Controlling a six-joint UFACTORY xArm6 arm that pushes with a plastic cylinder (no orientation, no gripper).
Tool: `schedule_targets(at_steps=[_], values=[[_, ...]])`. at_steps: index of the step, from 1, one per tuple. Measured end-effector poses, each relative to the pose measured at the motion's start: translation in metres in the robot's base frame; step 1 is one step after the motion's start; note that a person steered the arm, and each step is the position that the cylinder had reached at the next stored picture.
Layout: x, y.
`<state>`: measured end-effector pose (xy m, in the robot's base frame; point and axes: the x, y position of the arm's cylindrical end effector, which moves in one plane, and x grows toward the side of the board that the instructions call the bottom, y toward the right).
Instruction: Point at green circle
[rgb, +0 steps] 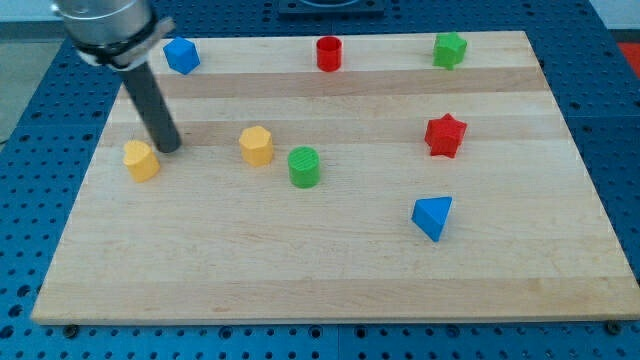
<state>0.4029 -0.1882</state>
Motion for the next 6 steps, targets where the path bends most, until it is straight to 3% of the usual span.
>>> schedule_targets(at_steps=[1,5,6], values=[[-0.016,0.053],[-0.040,0.063],[-0.033,0.092]])
